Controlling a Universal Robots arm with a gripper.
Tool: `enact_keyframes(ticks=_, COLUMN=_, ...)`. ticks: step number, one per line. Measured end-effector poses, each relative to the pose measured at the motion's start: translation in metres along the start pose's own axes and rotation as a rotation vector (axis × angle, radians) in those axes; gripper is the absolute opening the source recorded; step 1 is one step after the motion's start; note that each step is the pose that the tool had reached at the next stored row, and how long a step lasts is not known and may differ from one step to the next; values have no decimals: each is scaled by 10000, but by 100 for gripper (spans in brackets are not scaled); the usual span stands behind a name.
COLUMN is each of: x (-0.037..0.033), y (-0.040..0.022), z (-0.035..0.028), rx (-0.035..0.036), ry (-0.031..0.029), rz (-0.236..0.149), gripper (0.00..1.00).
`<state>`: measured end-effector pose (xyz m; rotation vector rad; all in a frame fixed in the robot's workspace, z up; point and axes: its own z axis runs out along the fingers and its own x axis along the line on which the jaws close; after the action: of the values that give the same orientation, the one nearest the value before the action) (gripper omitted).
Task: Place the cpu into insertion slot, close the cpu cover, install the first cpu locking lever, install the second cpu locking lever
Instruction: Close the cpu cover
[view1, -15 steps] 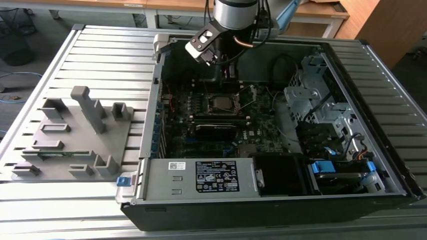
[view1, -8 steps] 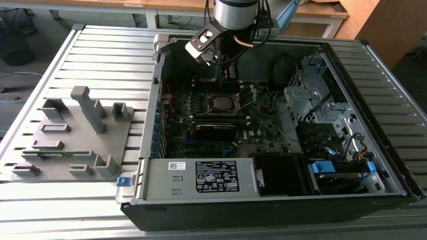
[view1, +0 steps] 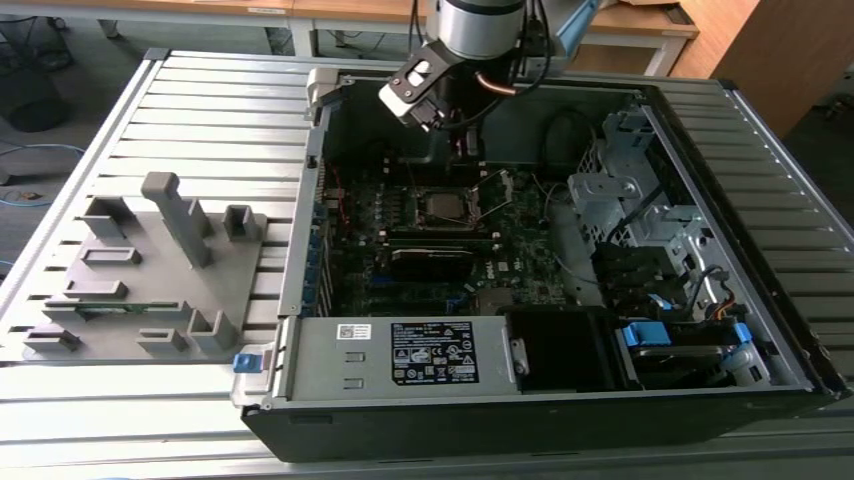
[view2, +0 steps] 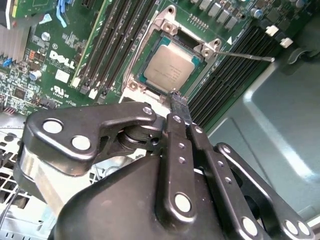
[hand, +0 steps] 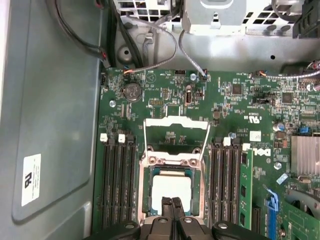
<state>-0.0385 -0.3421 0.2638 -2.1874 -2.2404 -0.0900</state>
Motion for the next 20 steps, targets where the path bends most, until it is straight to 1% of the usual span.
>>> enact_keyframes(ticks=4, x=-2, y=65, z=2, rx=0, ry=0, rz=-1, gripper=11)
enact_keyframes(ticks=9, x=-4, y=169, z=6, rx=0, ry=0, rz=-1, gripper=11)
enact_keyframes(ticks=18, x=-10, y=399, z=15, rx=0, ry=1, rz=-1, gripper=11)
enact_keyframes(ticks=20, x=-11, y=433, z=16, rx=0, ry=0, rz=-2, gripper=11)
